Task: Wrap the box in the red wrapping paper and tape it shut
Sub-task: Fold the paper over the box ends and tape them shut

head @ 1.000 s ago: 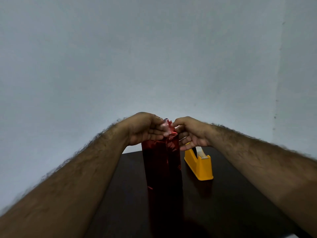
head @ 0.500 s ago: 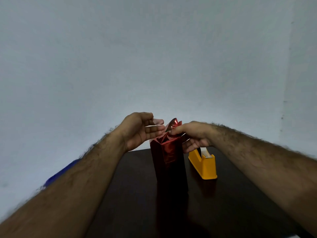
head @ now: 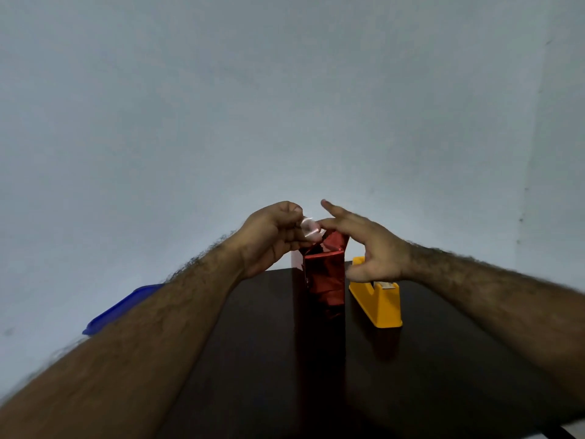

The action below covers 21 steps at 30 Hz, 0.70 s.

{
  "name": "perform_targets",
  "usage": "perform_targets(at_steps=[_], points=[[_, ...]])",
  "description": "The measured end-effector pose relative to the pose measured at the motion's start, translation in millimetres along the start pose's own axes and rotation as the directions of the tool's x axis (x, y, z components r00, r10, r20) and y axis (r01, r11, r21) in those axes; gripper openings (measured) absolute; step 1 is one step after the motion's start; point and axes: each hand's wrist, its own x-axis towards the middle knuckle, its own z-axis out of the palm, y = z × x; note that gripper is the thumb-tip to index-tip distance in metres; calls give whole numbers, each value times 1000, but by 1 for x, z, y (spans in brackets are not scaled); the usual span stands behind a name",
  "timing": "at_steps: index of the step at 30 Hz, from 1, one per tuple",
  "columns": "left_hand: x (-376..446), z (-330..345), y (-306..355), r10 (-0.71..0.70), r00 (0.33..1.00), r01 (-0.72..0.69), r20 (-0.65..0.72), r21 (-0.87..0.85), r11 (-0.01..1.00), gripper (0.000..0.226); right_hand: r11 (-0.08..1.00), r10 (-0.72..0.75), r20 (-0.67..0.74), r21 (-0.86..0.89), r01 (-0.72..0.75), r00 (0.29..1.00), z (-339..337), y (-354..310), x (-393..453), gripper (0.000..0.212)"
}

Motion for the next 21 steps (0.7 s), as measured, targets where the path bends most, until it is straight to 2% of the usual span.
perform_targets(at_steps=[2, 5, 10, 14, 21], points=[[-2, -6, -4, 43, 999, -42, 16, -73, 996, 20, 1000, -4, 60, -14, 5, 998, -2, -3, 5, 91], [-5, -16, -8, 70, 997, -68, 11, -120, 990, 17, 1000, -18, 82, -3, 19, 996, -5, -7, 9, 77], [-5, -28, 0, 45, 998, -43, 39, -60, 997, 13, 995, 64, -41, 77, -61, 997, -4, -7, 4, 64], [5, -27, 11, 4, 997, -16, 75, 155, 988, 21, 985, 115, -110, 138, -99, 987, 0, -5, -2, 61], [30, -20, 37, -131, 959, -20, 252, 521, 853, 9, 968, 167, -209, 223, -120, 963, 10, -5, -9, 55]])
